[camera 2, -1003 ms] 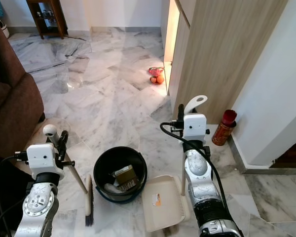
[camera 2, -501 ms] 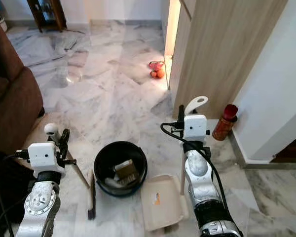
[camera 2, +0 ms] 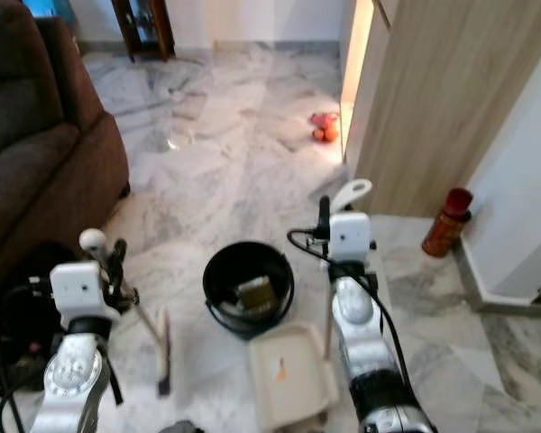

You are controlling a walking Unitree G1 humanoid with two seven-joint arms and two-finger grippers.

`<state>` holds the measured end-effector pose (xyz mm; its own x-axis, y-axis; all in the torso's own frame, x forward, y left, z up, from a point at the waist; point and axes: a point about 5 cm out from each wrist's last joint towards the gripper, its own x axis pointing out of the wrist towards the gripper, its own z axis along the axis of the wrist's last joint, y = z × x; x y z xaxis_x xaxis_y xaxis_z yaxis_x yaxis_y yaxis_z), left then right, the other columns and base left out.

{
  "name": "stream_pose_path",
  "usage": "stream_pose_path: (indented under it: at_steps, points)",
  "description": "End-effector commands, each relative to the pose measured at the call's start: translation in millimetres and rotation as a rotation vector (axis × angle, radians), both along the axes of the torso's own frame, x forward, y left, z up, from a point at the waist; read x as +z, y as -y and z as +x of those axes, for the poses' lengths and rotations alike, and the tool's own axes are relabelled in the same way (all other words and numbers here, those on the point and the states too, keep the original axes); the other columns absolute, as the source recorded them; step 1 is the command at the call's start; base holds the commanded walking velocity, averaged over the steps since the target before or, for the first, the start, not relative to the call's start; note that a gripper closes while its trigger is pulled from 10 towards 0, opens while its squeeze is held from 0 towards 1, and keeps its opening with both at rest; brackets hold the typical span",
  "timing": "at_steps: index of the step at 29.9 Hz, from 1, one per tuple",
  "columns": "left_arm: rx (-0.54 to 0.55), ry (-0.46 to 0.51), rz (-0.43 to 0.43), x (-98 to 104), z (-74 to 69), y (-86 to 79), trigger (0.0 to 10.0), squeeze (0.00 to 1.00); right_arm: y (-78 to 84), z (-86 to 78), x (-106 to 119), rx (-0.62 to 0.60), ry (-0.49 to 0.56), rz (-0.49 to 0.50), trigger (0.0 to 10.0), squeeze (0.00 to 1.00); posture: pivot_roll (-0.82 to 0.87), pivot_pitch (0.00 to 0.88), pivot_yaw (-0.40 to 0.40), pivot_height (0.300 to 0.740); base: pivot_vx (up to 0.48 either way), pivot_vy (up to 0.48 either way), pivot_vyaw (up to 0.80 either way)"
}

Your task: Sweep floor

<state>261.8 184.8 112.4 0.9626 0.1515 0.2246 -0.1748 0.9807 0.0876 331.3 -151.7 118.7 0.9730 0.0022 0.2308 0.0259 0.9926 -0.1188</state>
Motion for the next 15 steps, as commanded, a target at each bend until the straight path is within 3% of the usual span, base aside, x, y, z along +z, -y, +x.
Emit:
stream_pose_path:
  at_steps: [1,10,15]
  points:
    - [0.0,0.041,0.003,9.1,1.5,-1.0,10.0,0.0,-3.3,2.0,10.2,0.013,0.044,0.001,10.0,0.0,0.13,0.082,0.007,0.74,-0.251,0.0,0.0]
    - [-0.002,0.039,0.002,8.5,2.8,0.2,10.0,0.0,-2.8,2.5,11.6,0.013,0.046,0.009,10.0,0.0,0.12,0.078,0.007,0.74,-0.252,0.0,0.0]
    - [-0.003,0.036,0.005,8.8,5.4,0.6,10.0,0.0,-3.0,2.6,10.7,0.014,0.036,0.02,10.0,0.0,0.13,0.078,0.005,0.74,0.0,0.0,0.0]
